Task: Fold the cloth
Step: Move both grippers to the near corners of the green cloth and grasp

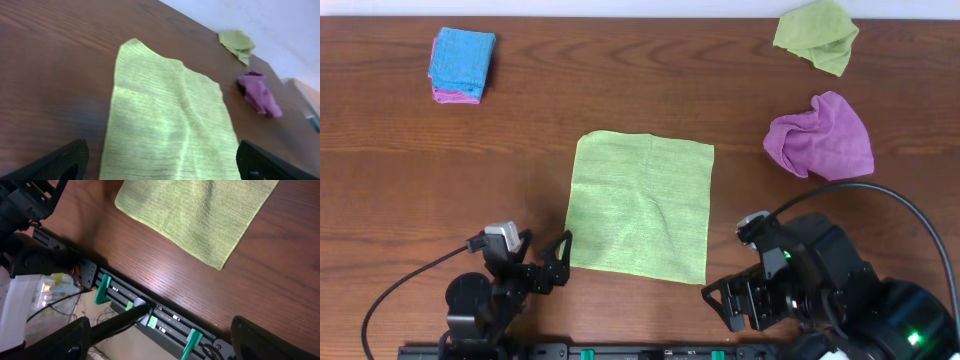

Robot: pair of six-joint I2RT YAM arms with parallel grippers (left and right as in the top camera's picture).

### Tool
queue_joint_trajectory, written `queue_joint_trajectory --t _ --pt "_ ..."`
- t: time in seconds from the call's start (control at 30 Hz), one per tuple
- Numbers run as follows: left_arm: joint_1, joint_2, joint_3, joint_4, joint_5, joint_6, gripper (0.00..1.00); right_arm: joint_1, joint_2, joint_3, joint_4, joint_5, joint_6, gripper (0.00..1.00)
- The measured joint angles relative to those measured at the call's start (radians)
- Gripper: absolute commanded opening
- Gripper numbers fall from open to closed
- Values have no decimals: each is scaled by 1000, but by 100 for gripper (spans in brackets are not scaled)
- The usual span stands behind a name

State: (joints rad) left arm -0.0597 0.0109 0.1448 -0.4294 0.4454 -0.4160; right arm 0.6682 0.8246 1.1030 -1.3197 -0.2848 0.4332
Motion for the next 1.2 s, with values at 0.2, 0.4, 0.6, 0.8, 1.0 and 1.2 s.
queue_joint_trajectory --t 0.2,0.4,0.6,0.8,1.0,1.2 --pt "0 0 -2 22 35 -46 95 0 0 0 11 -5 2 99" --pt "0 0 -2 23 101 -83 91 0 0 0 23 -5 2 96" --pt "0 2 -2 17 177 -80 97 0 0 -5 75 -2 -6 97" --pt "0 52 1 -2 215 -69 98 0 2 -49 127 8 -4 99" --pt "0 63 1 4 225 -4 96 0 18 -78 35 4 -4 96" --pt "0 63 -1 20 225 -50 94 0 24 -80 60 3 5 94"
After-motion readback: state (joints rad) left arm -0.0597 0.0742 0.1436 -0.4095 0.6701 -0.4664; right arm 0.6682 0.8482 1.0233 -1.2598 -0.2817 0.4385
